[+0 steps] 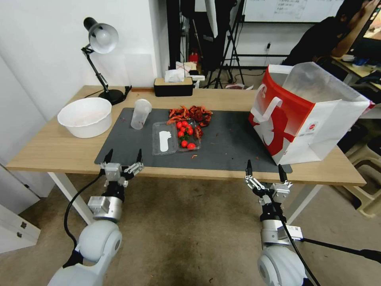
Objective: Pick up the trash from the table and place it into the takeout bag.
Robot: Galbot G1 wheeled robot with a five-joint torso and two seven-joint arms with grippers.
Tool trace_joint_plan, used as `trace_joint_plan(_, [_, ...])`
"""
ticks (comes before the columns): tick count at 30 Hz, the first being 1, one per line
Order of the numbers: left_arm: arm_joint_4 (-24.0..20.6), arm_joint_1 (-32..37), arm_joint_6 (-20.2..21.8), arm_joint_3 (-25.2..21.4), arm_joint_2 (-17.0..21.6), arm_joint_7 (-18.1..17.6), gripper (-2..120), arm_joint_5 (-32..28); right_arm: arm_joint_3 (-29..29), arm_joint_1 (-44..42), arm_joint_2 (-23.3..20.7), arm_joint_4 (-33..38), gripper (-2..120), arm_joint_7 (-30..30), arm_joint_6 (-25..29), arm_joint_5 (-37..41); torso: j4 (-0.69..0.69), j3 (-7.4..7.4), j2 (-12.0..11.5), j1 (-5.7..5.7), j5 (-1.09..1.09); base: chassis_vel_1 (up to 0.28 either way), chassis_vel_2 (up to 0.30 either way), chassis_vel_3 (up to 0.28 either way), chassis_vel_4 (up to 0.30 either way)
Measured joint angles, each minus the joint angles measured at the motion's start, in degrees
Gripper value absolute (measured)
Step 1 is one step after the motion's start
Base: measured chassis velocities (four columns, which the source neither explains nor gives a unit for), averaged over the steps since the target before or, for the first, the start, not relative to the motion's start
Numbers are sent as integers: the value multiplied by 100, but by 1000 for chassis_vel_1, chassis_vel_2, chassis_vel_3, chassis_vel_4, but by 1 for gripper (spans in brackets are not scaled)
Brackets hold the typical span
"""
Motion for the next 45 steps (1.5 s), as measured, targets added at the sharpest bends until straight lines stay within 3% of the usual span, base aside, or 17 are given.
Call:
trace_joint_plan(9, [75, -135, -37, -11, 79, 60, 100, -6, -72, 20, 28, -21, 100, 0, -7, -27, 0, 0, 0, 1, 0, 0, 0, 0, 0])
trace_joint_plan(14, [207, -511, 204, 147, 195, 187, 100, -203, -84, 39, 43, -49, 100, 0, -10, -43, 0, 0, 0, 1, -1, 0, 0, 0, 0])
trace_joint_plan(23, [824, -1467, 591, 370, 566, 528, 100, -712, -168, 116, 44, -113, 100, -2, -56, -73, 1, 1, 0, 1, -1, 0, 0, 0, 0])
trace_joint_plan(25, [1092, -1934, 768, 496, 727, 625, 100, -882, -179, 126, 53, -131, 100, -2, -61, -87, 0, 1, 0, 2, -2, 0, 0, 0, 0])
trace_joint_plan(30, [1227, -2211, 873, 568, 818, 665, 100, -1001, -189, 134, 59, -141, 100, -2, -65, -97, -4, 1, 0, 2, 0, 0, 0, 0, 0])
trace_joint_plan(35, [1862, -3117, 1308, 905, 1141, 837, 100, -1494, -204, 172, 79, -179, 100, -4, -76, -120, 0, 1, 0, 2, -1, 0, 0, 0, 0])
trace_joint_plan(38, [2294, -3862, 1826, 1283, 1334, 925, 100, -1985, -193, 201, 86, -207, 100, -4, -84, -123, 0, 1, 0, 2, 1, 0, 0, 0, 0])
trace_joint_plan(40, [2617, -4298, 2054, 1570, 1346, 1013, 100, -2104, -175, 214, 87, -212, 100, -3, -94, -123, -1, 1, -1, 2, 0, 0, 0, 0, 0])
trace_joint_plan(45, [2865, -4627, 2343, 1796, 1281, 1070, 100, -2249, -158, 222, 85, -212, 100, -2, -99, -121, 0, 1, 0, 2, 0, 0, 0, 0, 0])
